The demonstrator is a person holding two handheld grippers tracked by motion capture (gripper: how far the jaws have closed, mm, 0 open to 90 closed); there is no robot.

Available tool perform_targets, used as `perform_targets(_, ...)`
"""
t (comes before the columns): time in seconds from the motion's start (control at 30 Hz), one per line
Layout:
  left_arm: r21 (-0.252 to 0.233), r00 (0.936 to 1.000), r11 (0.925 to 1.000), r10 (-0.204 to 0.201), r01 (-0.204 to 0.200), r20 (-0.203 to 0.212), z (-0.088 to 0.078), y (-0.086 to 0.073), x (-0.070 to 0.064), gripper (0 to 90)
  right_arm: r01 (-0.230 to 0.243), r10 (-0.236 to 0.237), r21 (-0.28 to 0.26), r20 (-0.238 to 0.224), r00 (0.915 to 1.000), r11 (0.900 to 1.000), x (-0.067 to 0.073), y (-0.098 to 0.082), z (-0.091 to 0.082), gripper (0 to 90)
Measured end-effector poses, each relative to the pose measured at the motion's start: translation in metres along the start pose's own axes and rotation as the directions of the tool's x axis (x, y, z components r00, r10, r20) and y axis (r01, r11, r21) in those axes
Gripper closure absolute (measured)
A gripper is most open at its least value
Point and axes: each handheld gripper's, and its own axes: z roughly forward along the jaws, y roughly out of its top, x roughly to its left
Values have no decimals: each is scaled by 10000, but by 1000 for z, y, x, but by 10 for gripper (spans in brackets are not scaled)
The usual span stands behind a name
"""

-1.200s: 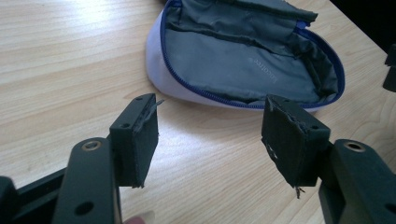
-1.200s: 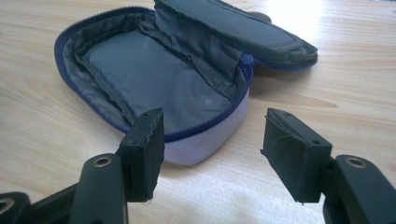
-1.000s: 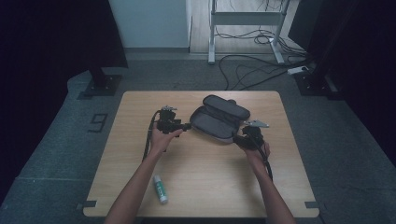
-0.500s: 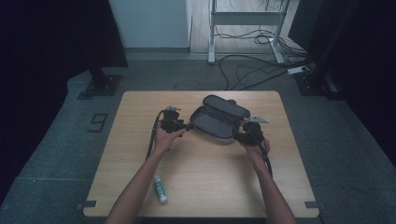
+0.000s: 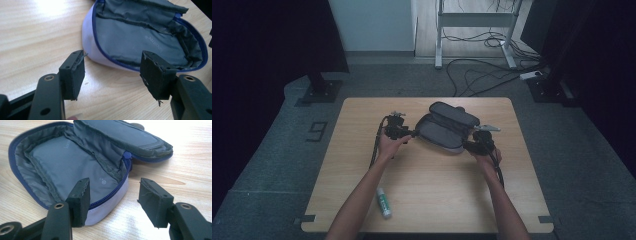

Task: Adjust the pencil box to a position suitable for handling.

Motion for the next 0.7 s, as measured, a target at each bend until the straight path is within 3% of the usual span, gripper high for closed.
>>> perform_targets(0.27,84,9998,10000,-36,38,-174,10,6,1,369,38,-38,79,22,10000,10000,-3,10,3,417)
perform_targets(0.5,303,9999,9995,-4,8,-126,25,7,-3,394,29,-29,274,25,10000,9996,-5,6,13,416)
perform_targets(0.7,536,9991,9984,-158,178,-381,36,5,0,394,10,-10,269,-14,10000,9996,-5,5,21,418)
